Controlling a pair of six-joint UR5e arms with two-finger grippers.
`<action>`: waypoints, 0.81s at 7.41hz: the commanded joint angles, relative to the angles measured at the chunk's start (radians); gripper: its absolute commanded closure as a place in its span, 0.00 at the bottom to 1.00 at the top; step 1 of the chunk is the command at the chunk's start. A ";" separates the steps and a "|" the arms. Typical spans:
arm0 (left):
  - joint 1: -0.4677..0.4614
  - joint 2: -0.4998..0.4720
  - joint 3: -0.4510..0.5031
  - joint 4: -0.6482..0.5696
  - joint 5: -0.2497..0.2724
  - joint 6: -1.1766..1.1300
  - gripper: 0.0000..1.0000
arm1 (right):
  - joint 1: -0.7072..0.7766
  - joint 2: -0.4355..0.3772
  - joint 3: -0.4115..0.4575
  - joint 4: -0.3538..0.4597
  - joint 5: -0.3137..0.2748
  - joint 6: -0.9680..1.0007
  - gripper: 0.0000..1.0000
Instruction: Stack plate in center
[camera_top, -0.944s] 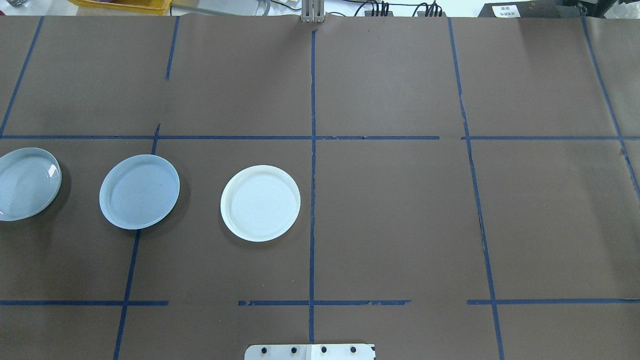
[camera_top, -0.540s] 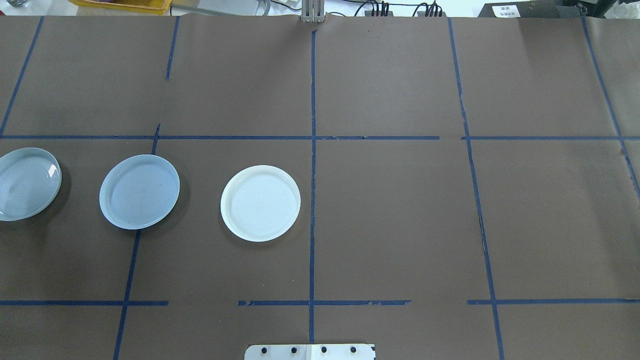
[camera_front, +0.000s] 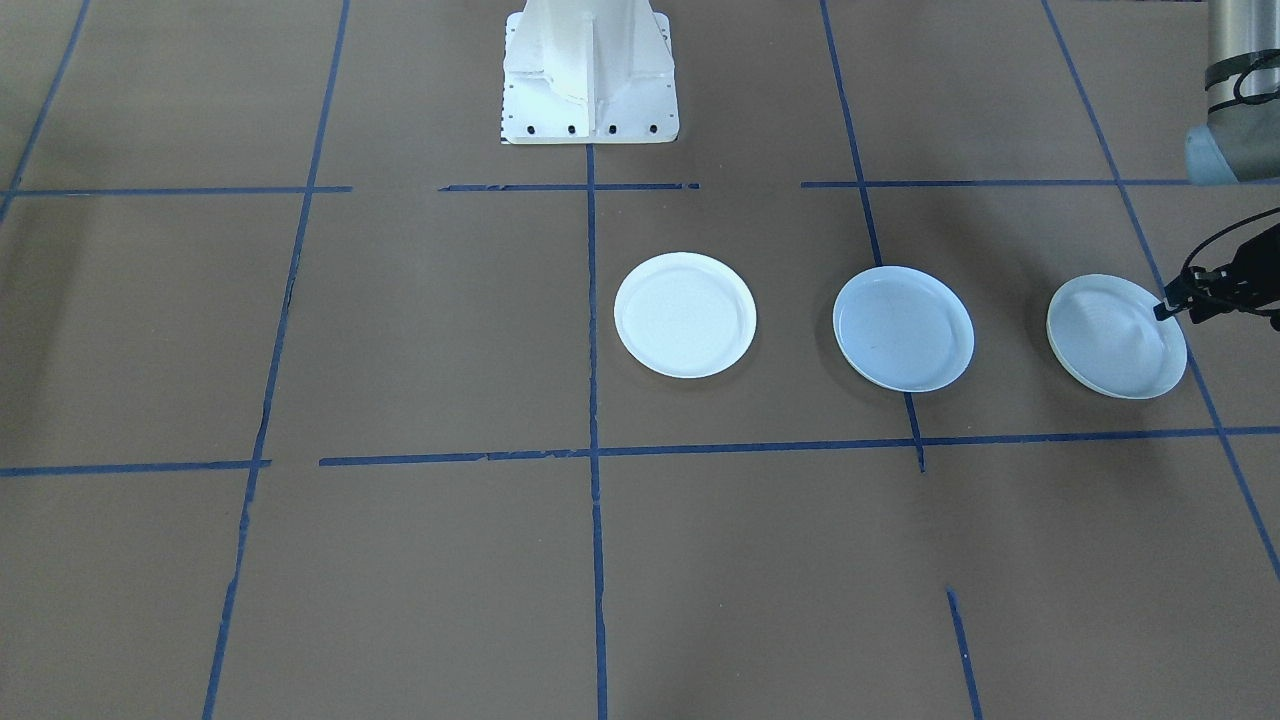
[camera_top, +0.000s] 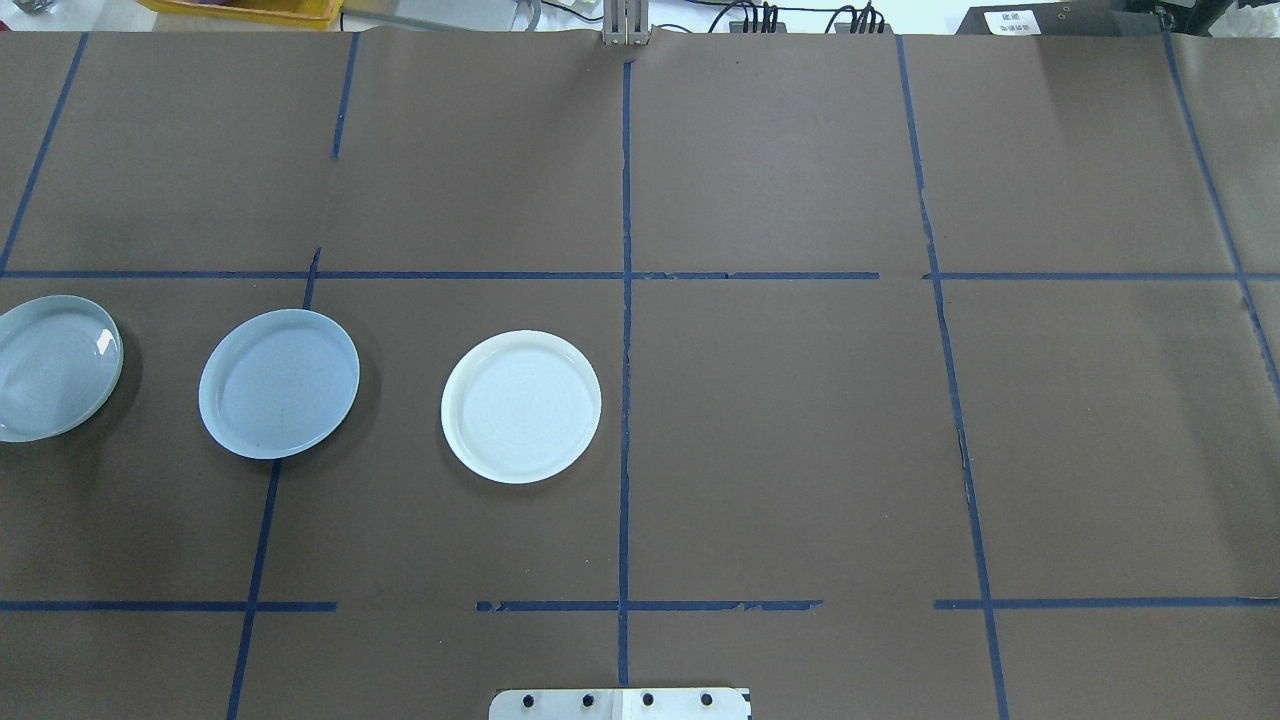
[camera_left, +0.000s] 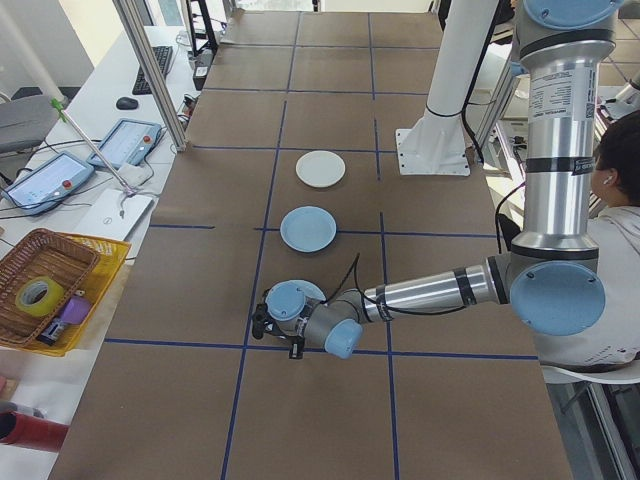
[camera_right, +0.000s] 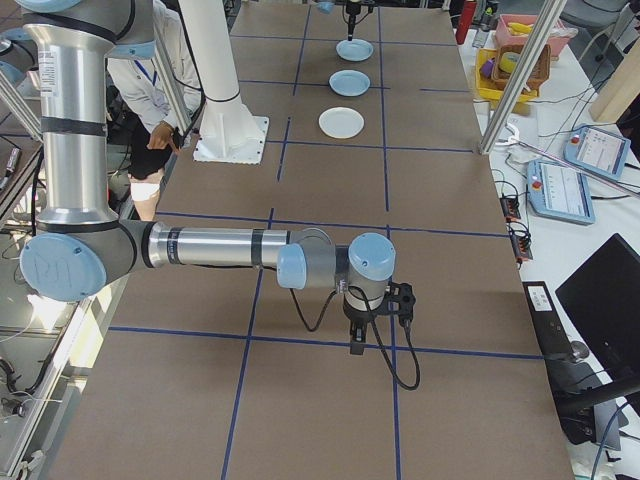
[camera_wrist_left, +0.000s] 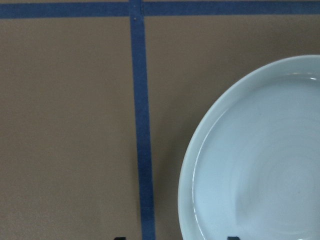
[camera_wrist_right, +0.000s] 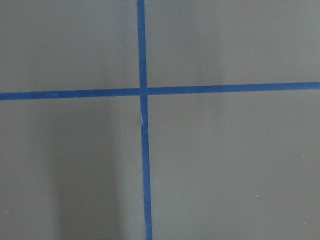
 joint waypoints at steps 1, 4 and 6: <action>0.005 -0.017 0.020 0.000 0.000 -0.006 0.39 | 0.000 0.000 0.000 0.000 0.000 -0.001 0.00; 0.011 -0.040 0.035 0.002 0.000 -0.008 0.79 | 0.000 0.000 0.000 0.000 0.001 0.000 0.00; 0.010 -0.042 0.037 0.008 -0.050 -0.008 1.00 | 0.000 0.000 0.000 0.000 0.000 -0.001 0.00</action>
